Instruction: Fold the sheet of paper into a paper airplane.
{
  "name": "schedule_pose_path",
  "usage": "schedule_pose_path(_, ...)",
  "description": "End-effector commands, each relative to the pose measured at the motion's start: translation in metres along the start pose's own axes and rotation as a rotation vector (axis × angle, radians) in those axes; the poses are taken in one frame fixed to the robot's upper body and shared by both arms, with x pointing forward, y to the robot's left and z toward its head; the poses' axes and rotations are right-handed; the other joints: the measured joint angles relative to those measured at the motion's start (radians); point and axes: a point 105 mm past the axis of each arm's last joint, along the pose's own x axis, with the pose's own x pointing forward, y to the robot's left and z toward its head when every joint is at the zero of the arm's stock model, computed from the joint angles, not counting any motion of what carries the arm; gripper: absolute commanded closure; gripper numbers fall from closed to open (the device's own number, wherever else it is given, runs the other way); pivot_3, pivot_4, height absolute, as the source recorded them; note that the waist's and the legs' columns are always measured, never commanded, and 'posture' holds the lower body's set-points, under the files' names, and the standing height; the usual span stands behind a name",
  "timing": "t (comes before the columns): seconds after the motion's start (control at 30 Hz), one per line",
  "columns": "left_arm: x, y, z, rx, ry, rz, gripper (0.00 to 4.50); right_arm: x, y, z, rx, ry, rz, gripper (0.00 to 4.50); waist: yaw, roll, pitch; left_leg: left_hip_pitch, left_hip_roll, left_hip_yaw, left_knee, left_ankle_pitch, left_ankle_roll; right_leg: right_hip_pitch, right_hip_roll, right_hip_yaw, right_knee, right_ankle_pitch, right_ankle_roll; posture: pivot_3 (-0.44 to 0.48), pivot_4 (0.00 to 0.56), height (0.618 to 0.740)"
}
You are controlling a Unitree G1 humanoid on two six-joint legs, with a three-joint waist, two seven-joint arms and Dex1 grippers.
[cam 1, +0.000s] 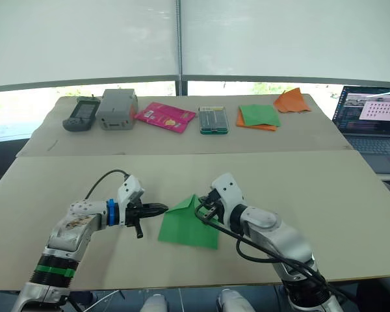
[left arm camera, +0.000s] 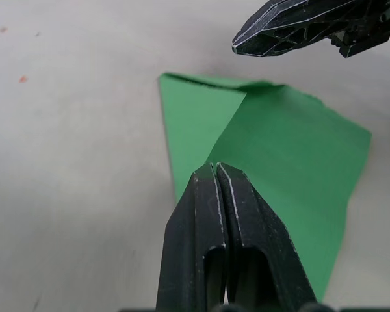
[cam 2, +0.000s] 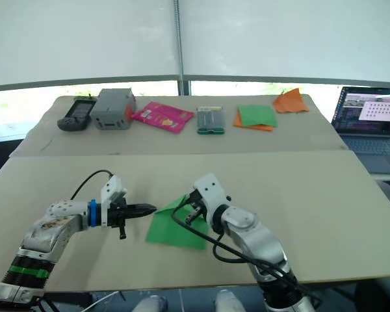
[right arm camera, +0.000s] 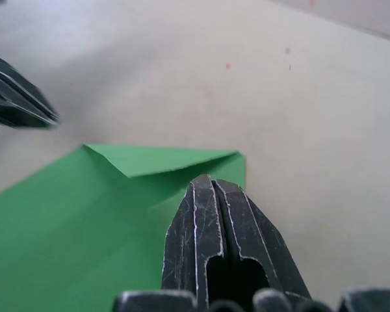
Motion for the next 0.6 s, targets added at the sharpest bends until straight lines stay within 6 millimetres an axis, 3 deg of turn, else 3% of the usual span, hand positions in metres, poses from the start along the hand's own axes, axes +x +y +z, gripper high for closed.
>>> schedule_pose_path(0.03, 0.005, 0.004, 0.012, 0.041, -0.029, -0.017, 4.42, -0.013, -0.002, 0.017, -0.015, -0.09, 0.001, 4.5, 0.0, 0.0, 0.0, 0.0, 0.0, 0.0, 0.0, 0.0, 0.0, 0.0, 0.0, 0.0, 0.0, 0.0, 0.0, 0.0, 0.15, 0.74)
schedule_pose_path(0.4, 0.035, 0.013, 0.008, 0.122, 0.015, -0.101, 4.42, -0.034, -0.022, -0.019, -0.021, 0.021, -0.06, 4.5, 0.007, -0.001, 0.001, -0.001, -0.001, 0.0, 0.001, 0.0, 0.0, 0.001, 0.0, 0.0, -0.001, 0.0, 0.0, 0.0, 0.15, 0.74)
schedule_pose_path(0.6, 0.046, 0.018, -0.012, 0.205, 0.124, -0.117, 4.42, -0.049, -0.025, -0.047, -0.058, 0.134, -0.03, 4.5, 0.008, -0.001, 0.001, -0.001, -0.001, 0.0, 0.001, 0.0, 0.0, 0.001, 0.0, 0.0, -0.001, 0.0, 0.001, 0.0, 0.15, 0.74)
